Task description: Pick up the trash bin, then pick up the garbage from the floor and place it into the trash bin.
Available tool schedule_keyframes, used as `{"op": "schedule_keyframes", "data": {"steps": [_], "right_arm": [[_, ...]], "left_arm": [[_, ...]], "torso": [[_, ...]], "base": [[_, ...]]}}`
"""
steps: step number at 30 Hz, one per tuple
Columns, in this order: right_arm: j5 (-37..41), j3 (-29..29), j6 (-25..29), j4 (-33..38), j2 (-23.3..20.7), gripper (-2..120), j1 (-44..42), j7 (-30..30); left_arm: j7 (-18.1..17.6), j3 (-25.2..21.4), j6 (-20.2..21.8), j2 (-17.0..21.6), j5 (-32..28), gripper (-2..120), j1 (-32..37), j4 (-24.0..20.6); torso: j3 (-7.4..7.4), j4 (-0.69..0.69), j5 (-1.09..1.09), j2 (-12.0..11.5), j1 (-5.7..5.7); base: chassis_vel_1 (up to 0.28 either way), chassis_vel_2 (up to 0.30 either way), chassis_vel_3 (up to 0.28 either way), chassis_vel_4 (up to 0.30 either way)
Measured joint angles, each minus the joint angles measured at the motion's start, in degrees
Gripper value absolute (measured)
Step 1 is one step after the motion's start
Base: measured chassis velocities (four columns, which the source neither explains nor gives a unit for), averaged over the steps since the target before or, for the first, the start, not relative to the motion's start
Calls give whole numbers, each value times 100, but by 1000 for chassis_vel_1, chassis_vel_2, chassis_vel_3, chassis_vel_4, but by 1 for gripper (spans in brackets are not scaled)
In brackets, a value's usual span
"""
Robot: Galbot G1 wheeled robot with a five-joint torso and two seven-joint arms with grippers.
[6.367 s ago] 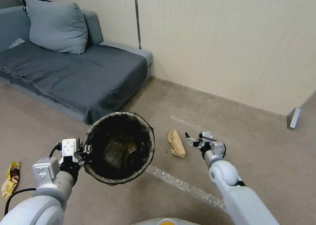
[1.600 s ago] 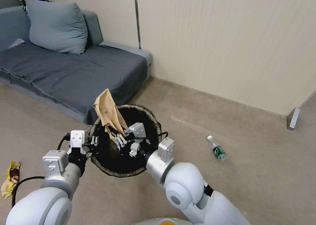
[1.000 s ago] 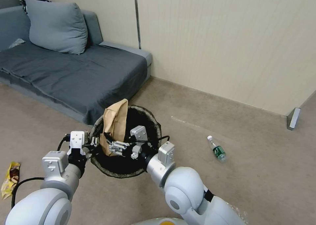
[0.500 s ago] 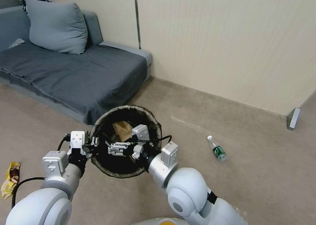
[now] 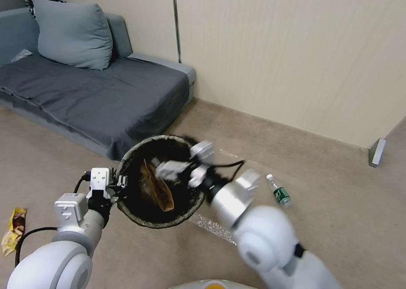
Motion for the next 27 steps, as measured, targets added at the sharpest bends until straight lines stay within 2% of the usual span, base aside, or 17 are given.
{"op": "schedule_keyframes", "data": {"steps": [3,7,10,12,14,18,20,21,23,24,27], "right_arm": [[227,713,15,73,-186,100,-112,34],[351,1094,68,20,-297,100,-255,170],[110,1644,400,-342,-419,100,-561,46],[55,1713,463,-409,-438,100,-605,15],[-115,2084,727,-836,-537,100,-786,-138],[-116,2275,827,-1192,-583,100,-819,-193],[-76,2516,989,-1963,-637,100,-774,-316],[-76,2516,989,-1963,-637,100,-774,-316],[-26,2558,1101,-2548,-656,100,-669,-336],[-26,2558,1101,-2548,-656,100,-669,-336],[-30,2540,1302,-3533,-592,100,-365,-381]], "left_arm": [[15,1,2,-12,-22,1,-42,0],[25,-6,4,-14,-41,1,-66,0],[35,-11,13,-2,-73,1,-93,0],[37,-11,16,-1,-78,1,-97,0],[39,-11,32,-14,-92,1,-121,0],[39,-5,38,-19,-99,1,-133,0],[44,12,43,-19,-102,1,-146,0],[44,12,43,-19,-102,1,-146,0],[44,14,43,-17,-102,1,-153,0],[44,14,43,-17,-102,1,-153,0],[45,14,43,-22,-101,1,-164,0]], "torso": [[0,0,1,0,0],[0,1,0,0,0],[0,0,0,0,0],[0,0,0,0,0],[0,0,-1,0,0],[0,0,0,0,0],[0,0,0,0,0],[0,0,0,0,0],[0,0,0,0,0],[0,0,0,0,0],[0,0,-1,0,0]], "base": [[0,0,0,0],[0,0,0,0],[0,0,0,0],[0,0,0,0],[0,0,0,0],[0,0,0,0],[0,0,0,0],[0,0,0,0],[0,0,0,0],[0,0,0,0],[0,0,0,0]]}}
